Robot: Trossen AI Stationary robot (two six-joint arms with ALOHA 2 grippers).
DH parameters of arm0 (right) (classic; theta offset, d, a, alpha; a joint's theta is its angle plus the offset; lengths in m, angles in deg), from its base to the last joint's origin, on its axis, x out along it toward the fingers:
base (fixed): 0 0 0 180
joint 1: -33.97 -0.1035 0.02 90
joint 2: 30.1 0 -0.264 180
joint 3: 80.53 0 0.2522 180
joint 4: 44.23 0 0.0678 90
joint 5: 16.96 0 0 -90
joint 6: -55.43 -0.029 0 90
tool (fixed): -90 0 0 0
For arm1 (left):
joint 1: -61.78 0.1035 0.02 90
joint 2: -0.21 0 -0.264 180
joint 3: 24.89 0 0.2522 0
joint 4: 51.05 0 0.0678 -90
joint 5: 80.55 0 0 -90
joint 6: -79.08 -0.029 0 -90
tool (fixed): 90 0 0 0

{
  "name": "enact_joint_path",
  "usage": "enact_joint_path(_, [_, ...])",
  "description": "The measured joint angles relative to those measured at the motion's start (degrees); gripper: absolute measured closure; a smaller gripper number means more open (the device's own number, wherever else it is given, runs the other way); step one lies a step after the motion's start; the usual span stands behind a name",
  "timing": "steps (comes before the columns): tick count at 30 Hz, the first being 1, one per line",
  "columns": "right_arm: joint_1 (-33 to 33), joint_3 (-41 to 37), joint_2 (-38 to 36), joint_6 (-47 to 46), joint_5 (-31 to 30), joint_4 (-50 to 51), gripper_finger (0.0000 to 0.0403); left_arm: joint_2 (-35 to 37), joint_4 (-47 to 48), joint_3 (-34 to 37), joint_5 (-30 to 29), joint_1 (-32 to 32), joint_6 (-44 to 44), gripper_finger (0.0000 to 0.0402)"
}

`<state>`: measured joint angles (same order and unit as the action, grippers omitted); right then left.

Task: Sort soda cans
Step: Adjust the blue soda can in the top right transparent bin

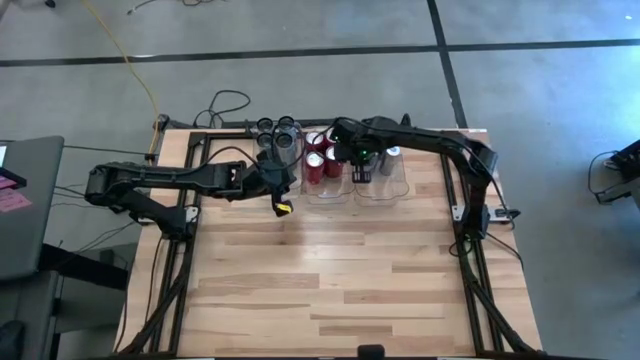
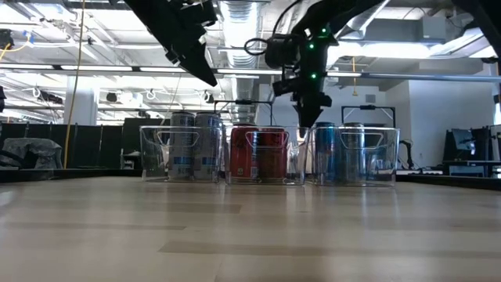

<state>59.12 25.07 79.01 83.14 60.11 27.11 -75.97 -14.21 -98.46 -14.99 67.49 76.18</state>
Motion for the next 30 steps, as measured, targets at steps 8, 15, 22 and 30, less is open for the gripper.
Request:
enact_joint_path(8, [0.3,-0.3,1.3,-0.9,-3.8,4.0,0.0375,0.0,0.6,0.0,0.0,0.0,0.6,0.0396])
enact_joint_path(15, [0.3,-0.3,2.0,-2.2,-4.0,6.6,0.0375,0.0,0.6,0.0,0.0,0.0,0.6,0.0396])
enact_joint_path(22, [-0.9,-0.3,2.0,-2.2,-4.0,5.5,0.0375,0.0,0.6,0.0,0.0,0.0,0.6,0.0396])
enact_joint_path(30, [-1.5,-0.3,2.0,-2.2,-4.1,5.4,0.0375,0.0,0.6,0.0,0.0,0.0,1.3,0.0396])
